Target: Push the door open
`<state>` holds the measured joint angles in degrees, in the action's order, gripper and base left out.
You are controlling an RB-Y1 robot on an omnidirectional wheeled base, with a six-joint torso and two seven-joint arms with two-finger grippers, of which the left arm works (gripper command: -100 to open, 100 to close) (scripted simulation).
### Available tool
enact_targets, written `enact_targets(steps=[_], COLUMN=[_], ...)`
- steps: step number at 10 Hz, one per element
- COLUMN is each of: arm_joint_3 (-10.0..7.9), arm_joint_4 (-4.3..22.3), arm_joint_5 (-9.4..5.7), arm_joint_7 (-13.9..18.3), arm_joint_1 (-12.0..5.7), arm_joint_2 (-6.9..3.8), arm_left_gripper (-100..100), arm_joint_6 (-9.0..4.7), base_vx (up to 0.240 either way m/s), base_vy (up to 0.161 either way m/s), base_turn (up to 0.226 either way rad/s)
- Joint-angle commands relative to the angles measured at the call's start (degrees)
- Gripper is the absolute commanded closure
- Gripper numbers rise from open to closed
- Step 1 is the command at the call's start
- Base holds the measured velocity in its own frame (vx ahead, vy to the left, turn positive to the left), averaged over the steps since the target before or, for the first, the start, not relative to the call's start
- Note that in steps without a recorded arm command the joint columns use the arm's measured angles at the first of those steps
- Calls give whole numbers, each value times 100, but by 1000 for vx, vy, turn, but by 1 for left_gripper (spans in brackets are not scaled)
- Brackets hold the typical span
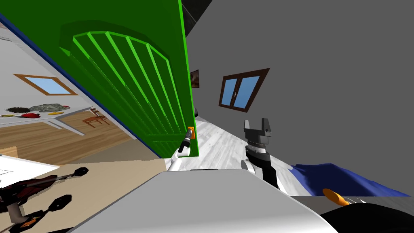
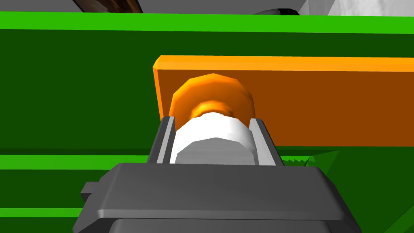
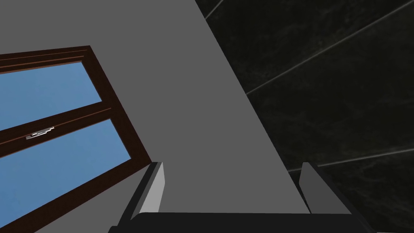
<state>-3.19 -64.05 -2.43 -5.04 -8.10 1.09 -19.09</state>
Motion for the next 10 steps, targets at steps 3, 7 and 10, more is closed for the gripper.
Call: enact_targets(steps=[3,7,10], arm_joint_3=[-3,-269,-473], arm_joint_4=[-7,-60,-109], arm_joint_5=[-1,-62,-110], arm_joint_7=[0,-60,-102], arm_joint_1=[-1,26,38], arm_joint_2=[-3,-235,-236], arm_left_gripper=[100,100,100], arm_joint_6=[-8,59,98], base_vx=[-5,159,203], base_vy=[1,-109,-76], base_turn=[-2,61,56])
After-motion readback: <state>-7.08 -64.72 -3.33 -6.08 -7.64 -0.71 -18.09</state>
